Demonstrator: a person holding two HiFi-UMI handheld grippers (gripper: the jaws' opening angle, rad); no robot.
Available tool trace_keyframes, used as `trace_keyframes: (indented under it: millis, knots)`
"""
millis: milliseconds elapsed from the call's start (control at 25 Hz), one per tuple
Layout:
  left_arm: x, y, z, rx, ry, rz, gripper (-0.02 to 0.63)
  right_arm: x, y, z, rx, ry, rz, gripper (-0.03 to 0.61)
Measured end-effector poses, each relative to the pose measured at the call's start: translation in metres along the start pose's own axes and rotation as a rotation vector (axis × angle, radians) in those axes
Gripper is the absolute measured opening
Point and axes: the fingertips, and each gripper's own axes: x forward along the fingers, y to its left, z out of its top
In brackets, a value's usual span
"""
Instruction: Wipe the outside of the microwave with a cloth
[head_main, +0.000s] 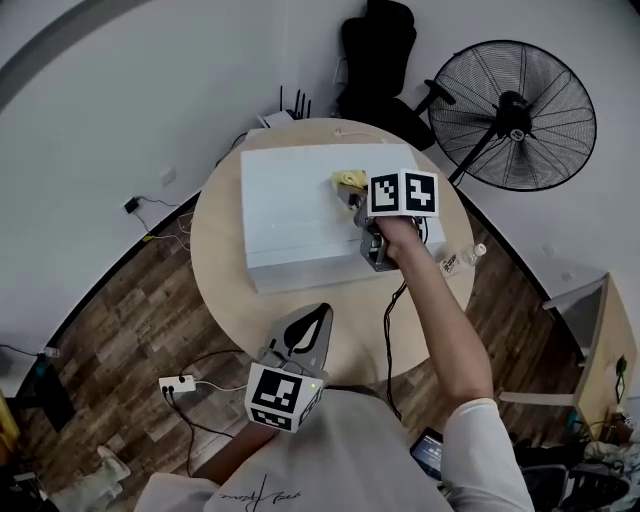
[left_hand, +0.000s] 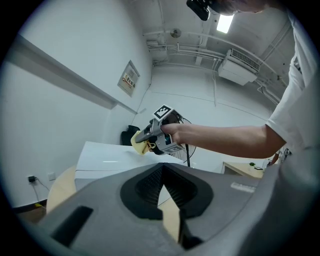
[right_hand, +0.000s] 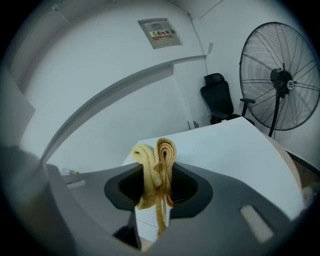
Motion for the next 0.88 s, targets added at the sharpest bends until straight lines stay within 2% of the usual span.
trace_keyframes:
  millis: [240, 480, 680, 880]
  knots:
    - [0.016, -0.024, 0.0, 0.027, 0.01, -0.062, -0.012, -0.04, -0.061, -0.009, 0.046, -0.027, -0.091, 0.127]
    - [0.034, -0.049, -0.005, 0.055, 0.035, -0.128, -0.012, -0.084, -0.13, -0.017, 0.062, -0.03, -0.226, 0.127]
    - [0.046, -0.063, -0.002, 0.055, 0.034, -0.148, -0.011, -0.115, -0.175, -0.017, 0.065, -0.033, -0.311, 0.127]
    - [0.052, -0.067, -0.006, 0.06, 0.04, -0.138, -0.012, -0.128, -0.21, -0.025, 0.026, -0.011, -0.417, 0.127]
